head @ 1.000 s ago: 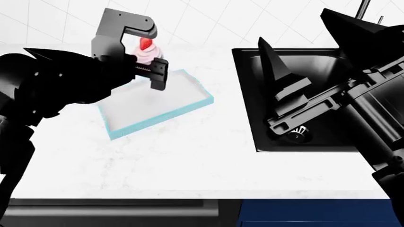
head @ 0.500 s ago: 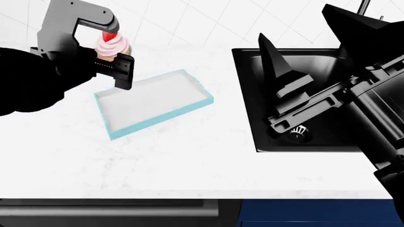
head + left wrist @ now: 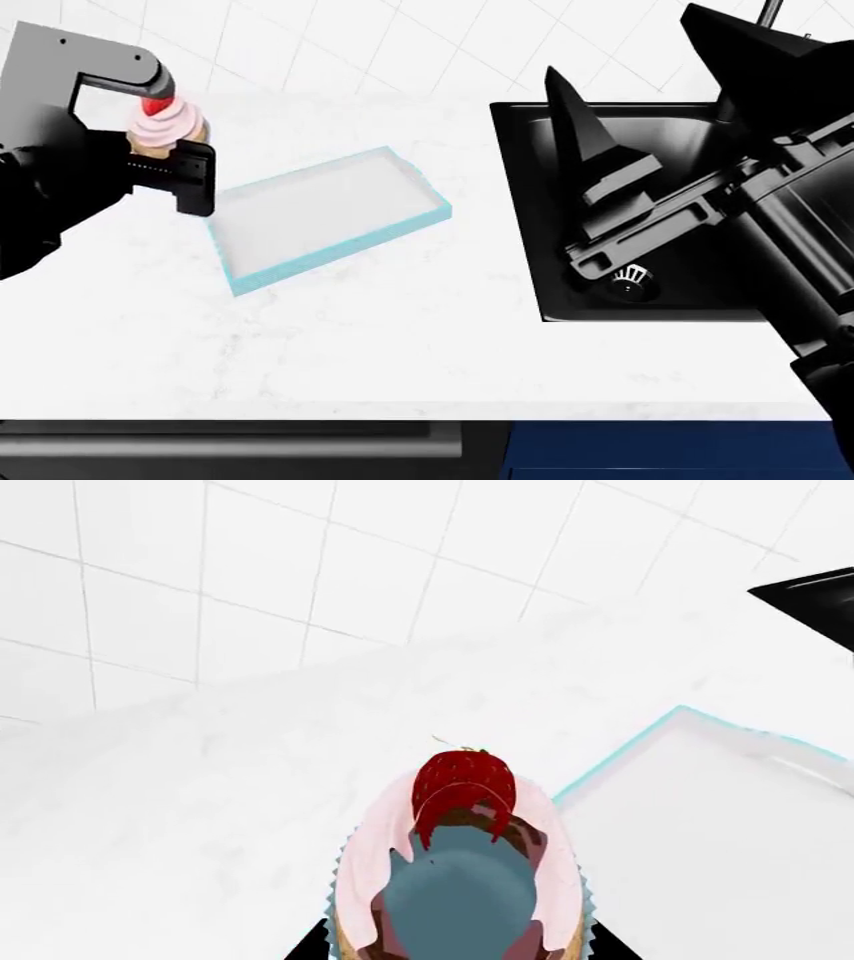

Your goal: Move the fresh-baked cupcake off the tray onto the counter, and place the bowl used for mixing into the sink.

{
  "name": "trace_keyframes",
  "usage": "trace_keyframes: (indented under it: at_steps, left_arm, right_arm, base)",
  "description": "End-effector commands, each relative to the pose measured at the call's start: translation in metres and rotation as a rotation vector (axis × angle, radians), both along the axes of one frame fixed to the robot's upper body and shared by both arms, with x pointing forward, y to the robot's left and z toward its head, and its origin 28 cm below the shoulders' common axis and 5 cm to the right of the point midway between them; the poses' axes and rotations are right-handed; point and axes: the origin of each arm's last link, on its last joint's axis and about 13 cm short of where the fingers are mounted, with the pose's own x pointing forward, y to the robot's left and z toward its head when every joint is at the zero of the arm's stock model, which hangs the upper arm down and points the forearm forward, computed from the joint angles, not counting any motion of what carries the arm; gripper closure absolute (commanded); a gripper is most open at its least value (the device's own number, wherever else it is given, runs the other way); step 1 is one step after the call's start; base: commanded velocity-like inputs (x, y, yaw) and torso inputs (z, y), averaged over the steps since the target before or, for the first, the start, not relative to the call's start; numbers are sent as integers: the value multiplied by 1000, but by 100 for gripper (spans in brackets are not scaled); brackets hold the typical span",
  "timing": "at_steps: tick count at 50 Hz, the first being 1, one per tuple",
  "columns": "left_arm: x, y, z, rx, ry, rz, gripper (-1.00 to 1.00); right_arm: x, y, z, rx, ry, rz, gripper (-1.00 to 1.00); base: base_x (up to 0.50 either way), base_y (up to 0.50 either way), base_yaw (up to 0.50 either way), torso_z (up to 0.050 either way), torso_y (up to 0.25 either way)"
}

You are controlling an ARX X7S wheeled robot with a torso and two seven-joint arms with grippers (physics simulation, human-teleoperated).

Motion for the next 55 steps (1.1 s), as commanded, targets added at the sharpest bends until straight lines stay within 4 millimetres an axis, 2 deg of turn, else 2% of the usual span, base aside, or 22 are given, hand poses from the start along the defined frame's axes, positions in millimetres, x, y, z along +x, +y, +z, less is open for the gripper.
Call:
trace_keyframes:
  at_steps: [1, 10, 24, 55]
  left_arm:
    - [-8, 14, -11, -10, 16, 57, 100]
    - [-13, 25, -22, -13, 37, 104, 100]
    - [-10, 45, -48, -30, 96, 215, 100]
    - [-15, 48, -80, -43, 156, 247, 100]
  right_arm:
    - [-1, 0, 1, 1, -2, -2, -100]
    - [-2, 0, 2, -1, -4, -2, -100]
    - [-2, -1, 2, -1, -5, -5, -100]
    - [-1, -1, -1, 10, 2, -3, -100]
  base:
    - [0, 0, 0, 0, 0]
    - [0, 0, 0, 0, 0]
    - [0, 0, 0, 0, 1]
    - [0, 0, 0, 0, 0]
